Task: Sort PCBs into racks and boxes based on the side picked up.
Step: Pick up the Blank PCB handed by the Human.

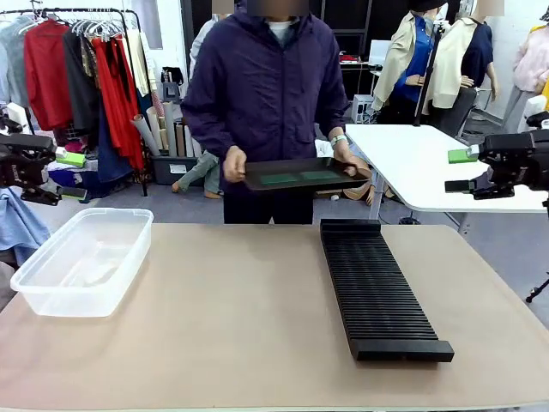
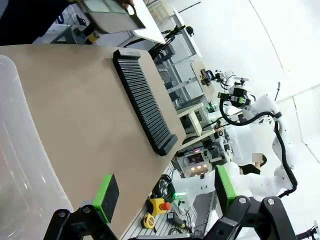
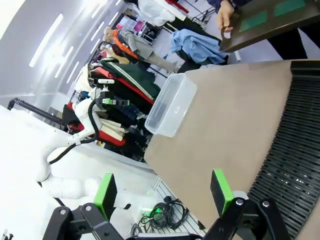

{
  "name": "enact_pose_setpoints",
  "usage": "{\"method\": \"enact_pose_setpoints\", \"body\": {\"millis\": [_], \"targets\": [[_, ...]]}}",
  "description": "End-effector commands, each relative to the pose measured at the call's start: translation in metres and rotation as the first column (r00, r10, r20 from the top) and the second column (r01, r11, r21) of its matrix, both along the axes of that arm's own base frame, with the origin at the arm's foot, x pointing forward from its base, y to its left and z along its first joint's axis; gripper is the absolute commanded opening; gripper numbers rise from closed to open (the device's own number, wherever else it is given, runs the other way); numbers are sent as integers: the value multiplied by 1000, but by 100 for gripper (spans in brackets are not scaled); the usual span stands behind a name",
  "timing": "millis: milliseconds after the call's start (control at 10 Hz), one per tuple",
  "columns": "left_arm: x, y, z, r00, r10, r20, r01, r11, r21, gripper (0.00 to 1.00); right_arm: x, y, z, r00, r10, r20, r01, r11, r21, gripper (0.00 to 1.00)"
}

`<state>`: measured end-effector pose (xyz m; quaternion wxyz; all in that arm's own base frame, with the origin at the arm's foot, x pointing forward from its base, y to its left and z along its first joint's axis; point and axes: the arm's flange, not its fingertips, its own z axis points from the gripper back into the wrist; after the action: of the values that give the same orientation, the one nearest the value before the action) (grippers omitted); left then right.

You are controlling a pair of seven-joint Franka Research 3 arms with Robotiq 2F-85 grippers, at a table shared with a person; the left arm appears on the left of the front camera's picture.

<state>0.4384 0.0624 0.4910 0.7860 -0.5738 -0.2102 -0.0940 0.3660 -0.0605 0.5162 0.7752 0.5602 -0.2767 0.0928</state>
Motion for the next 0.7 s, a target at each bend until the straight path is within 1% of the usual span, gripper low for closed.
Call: {"method": "enact_pose_setpoints", "body": {"millis": [0,100,400,500,600], "targets": [[3,-2,-4,1000,-12,22,13,1000,-25,100,4,0,-7,999,41,6,-41,999,18,100],[4,-2,-5,1000,-14,20,14,1000,-25,100,5,-1,-8,997,76,2,-76,997,33,100],[2,3,-8,1000,-13,25,14,999,-40,100,7,-2,-7,992,124,-5,-124,992,38,100],[2,5,-9,1000,-10,26,12,999,-46,100,7,-3,-7,990,141,-5,-140,989,42,100],[1,7,-10,1000,-9,25,10,998,-56,100,8,-1,-7,984,178,9,-178,983,50,100]]}}
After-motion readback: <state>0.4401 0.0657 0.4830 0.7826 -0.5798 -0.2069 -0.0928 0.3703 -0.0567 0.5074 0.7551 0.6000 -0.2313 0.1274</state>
